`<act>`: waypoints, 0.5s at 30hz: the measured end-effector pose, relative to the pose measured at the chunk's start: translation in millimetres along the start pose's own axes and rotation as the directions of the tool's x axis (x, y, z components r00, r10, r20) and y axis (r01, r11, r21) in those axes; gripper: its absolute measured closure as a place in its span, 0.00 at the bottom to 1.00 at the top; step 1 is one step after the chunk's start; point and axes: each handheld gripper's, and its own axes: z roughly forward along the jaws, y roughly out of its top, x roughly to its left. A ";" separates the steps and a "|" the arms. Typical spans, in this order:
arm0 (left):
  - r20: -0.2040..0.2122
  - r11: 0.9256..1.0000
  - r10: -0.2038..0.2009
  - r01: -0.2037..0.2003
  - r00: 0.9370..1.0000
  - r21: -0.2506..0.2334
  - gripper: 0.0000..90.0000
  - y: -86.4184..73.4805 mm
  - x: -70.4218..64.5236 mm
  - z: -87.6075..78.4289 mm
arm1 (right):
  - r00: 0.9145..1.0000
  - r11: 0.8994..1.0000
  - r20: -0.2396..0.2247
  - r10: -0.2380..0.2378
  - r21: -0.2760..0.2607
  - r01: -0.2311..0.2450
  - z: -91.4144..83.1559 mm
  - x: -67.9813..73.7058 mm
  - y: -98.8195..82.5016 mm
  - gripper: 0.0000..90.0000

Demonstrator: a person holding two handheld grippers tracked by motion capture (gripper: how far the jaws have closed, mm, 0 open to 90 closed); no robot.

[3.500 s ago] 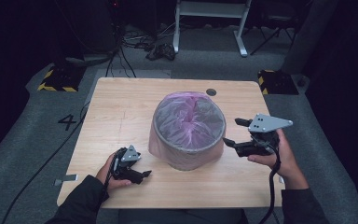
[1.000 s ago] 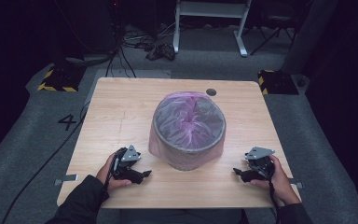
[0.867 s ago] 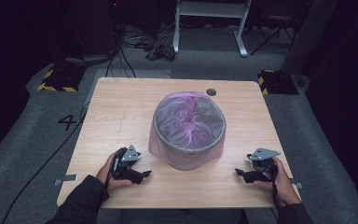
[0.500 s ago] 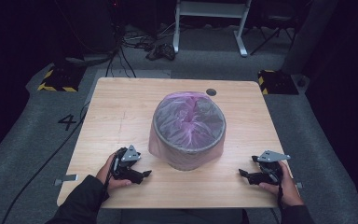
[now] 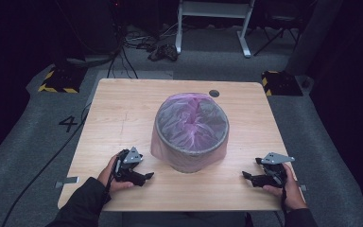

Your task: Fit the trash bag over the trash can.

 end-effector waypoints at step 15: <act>0.009 1.000 0.005 -0.005 1.000 0.005 0.17 1.2 1.4 1.0 | 1.000 1.000 -0.001 0.000 0.000 0.000 0.2 -0.2 0.2 0.16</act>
